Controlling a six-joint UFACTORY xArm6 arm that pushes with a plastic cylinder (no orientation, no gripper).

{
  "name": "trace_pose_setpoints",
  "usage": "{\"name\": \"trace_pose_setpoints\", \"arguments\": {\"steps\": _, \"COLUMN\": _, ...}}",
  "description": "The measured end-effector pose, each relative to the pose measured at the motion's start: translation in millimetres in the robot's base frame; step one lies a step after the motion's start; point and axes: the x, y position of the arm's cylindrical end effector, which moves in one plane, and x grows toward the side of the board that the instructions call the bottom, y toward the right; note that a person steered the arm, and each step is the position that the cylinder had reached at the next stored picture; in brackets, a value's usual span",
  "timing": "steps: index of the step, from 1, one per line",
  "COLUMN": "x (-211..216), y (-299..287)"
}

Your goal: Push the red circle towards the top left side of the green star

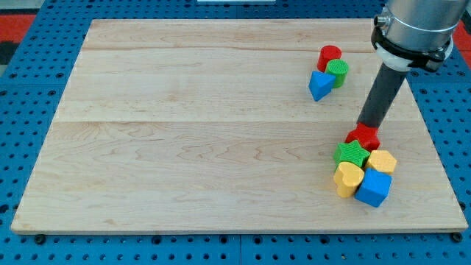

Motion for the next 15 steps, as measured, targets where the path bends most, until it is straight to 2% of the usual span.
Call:
{"name": "trace_pose_setpoints", "arguments": {"steps": 2, "x": 4, "y": 2}}
{"name": "trace_pose_setpoints", "arguments": {"steps": 3, "x": -20, "y": 26}}
{"name": "trace_pose_setpoints", "arguments": {"steps": 4, "x": -84, "y": 37}}
{"name": "trace_pose_setpoints", "arguments": {"steps": 5, "x": -157, "y": 24}}
{"name": "trace_pose_setpoints", "arguments": {"steps": 6, "x": -196, "y": -23}}
{"name": "trace_pose_setpoints", "arguments": {"steps": 7, "x": -181, "y": -42}}
{"name": "trace_pose_setpoints", "arguments": {"steps": 8, "x": -186, "y": -38}}
{"name": "trace_pose_setpoints", "arguments": {"steps": 9, "x": -188, "y": 4}}
{"name": "trace_pose_setpoints", "arguments": {"steps": 10, "x": -175, "y": 7}}
{"name": "trace_pose_setpoints", "arguments": {"steps": 11, "x": -175, "y": -35}}
{"name": "trace_pose_setpoints", "arguments": {"steps": 13, "x": -157, "y": -40}}
{"name": "trace_pose_setpoints", "arguments": {"steps": 15, "x": -98, "y": -53}}
